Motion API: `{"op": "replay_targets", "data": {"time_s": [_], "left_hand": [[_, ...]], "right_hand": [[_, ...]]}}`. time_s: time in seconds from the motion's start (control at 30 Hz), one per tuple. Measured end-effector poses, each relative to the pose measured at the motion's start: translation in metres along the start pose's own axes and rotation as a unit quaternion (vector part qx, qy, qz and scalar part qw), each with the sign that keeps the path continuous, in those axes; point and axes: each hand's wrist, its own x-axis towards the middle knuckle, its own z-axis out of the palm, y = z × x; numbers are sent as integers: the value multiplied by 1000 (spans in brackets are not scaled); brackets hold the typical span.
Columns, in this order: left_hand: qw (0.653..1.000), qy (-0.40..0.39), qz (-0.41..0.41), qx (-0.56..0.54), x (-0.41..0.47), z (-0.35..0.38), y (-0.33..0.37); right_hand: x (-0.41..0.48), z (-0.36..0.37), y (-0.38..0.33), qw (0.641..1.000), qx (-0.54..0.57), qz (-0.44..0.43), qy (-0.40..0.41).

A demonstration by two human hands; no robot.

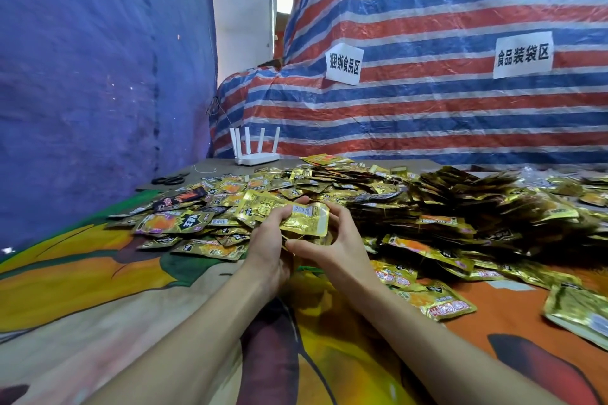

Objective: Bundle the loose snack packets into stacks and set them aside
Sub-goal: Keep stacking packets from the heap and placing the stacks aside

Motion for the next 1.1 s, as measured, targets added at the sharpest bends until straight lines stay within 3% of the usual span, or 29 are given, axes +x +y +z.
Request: {"op": "replay_targets", "data": {"time_s": [0.3, 0.57, 0.7, 1.1], "left_hand": [[993, 23, -8, 113, 1, -7, 4], [982, 191, -2, 10, 6, -8, 14], [969, 245, 34, 29, 4, -9, 14], [996, 14, -57, 72, -8, -5, 8]], "right_hand": [[4, -6, -1, 998, -58, -39, -2], [3, -4, -5, 998, -51, -24, 16], [1, -3, -7, 998, -61, -20, 14], [4, -12, -3, 998, -56, -3, -2]]}}
